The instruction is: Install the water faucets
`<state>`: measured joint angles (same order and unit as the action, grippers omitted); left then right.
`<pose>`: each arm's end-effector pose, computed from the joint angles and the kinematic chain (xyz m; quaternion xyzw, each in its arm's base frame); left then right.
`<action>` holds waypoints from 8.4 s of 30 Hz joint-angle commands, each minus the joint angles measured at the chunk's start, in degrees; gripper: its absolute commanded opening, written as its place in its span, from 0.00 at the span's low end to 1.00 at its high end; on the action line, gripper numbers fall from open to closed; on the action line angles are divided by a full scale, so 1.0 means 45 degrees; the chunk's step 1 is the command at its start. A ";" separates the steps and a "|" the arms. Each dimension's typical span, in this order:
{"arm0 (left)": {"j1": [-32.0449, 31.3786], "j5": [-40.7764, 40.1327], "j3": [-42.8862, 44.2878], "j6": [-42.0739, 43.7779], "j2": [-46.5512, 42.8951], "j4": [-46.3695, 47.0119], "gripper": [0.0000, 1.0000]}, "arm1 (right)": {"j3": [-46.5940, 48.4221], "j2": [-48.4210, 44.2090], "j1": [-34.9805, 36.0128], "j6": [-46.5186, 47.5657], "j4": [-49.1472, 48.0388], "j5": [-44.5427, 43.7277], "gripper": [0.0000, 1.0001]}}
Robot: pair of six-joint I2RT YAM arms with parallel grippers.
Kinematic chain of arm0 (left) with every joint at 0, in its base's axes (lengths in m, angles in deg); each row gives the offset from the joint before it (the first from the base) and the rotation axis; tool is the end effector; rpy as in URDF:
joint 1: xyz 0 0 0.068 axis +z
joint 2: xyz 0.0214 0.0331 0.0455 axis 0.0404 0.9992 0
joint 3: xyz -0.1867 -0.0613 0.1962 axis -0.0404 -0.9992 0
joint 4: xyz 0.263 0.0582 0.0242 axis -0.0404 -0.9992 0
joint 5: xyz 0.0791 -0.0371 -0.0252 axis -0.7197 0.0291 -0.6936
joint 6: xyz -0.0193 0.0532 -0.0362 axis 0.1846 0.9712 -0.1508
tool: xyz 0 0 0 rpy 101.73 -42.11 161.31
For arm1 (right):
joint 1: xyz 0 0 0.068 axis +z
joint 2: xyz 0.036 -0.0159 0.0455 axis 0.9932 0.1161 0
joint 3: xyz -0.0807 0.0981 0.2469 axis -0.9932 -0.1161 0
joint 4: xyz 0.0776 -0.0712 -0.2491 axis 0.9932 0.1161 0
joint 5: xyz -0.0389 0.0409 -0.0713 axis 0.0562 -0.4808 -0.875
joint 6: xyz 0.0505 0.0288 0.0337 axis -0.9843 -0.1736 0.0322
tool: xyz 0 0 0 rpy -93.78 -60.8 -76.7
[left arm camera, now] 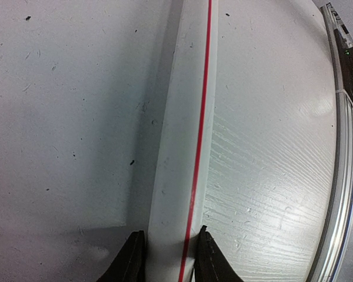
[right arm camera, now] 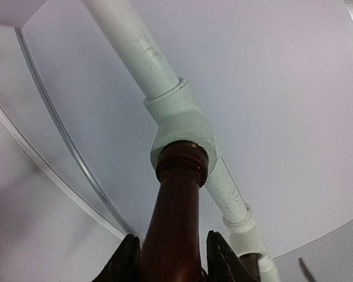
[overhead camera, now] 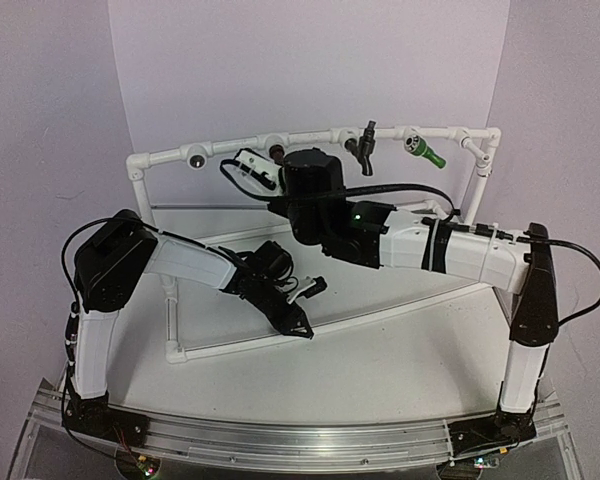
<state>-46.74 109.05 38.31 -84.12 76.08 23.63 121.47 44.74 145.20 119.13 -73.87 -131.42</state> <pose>0.2717 -0.3553 0.0949 0.4715 0.8057 -0.3354 0.1268 0.2648 0.4145 0.3836 -0.4464 0.5509 -0.2685 0.6520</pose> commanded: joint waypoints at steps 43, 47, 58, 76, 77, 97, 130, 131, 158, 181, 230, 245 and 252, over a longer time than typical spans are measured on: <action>-0.0056 -0.1880 -0.1069 -0.1117 0.1604 -0.1757 0.00 | -0.4916 -0.4747 -0.0637 -1.7231 -0.0085 0.7961 0.88; -0.0055 -0.1948 -0.1131 -0.1128 0.1524 -0.1747 0.00 | -0.4449 -0.5252 0.0148 -1.1233 0.1933 0.6498 0.91; -0.0055 -0.2200 -0.1200 -0.1150 0.1615 -0.1734 0.01 | -0.1595 -0.2939 0.0795 0.2466 0.3036 0.2339 0.98; -0.0057 -0.2223 -0.1206 -0.1130 0.1646 -0.1778 0.01 | 0.1551 0.0288 0.0324 0.6064 0.1752 0.0386 0.73; -0.0058 -0.2230 -0.1205 -0.1131 0.1658 -0.1779 0.01 | 0.1667 0.0387 0.0292 0.5850 0.1623 0.0413 0.71; -0.0055 -0.2078 -0.1090 -0.1076 0.1861 -0.1811 0.01 | 0.2863 0.2085 -0.0149 -0.0499 -0.0584 0.0278 0.11; -0.0055 -0.1902 -0.1036 -0.1089 0.1883 -0.1865 0.01 | -0.3606 -0.2059 -0.2193 -2.3732 -0.4526 0.9031 0.58; -0.0056 -0.1913 -0.1039 -0.1089 0.1884 -0.1860 0.01 | -0.3846 -0.2257 -0.2196 -2.3401 -0.4515 0.9279 0.65; -0.0110 -0.1986 -0.0942 -0.1091 0.2092 -0.1898 0.01 | -0.4078 -0.4525 0.1859 0.1570 0.1308 0.4465 0.98; -0.0133 -0.2053 -0.0914 -0.1053 0.2148 -0.1990 0.02 | 0.0099 0.0148 -0.0100 0.4797 -0.1420 0.0367 0.53; -0.0212 -0.1984 -0.0888 -0.1034 0.2095 -0.2055 0.02 | -0.5768 -0.5415 -0.1379 -1.5267 -0.1233 1.1063 0.90; -0.0247 -0.2093 -0.0748 -0.0994 0.2405 -0.2111 0.02 | -0.2694 -0.4075 0.1115 0.1094 0.1008 0.3125 0.98; -0.0251 -0.2029 -0.0654 -0.0975 0.2532 -0.2152 0.02 | -0.0515 -0.1221 0.1069 0.6326 -0.0771 0.0178 0.98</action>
<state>-46.57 110.29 39.21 -84.07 77.05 23.49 114.42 33.23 150.19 128.14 -70.65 -119.46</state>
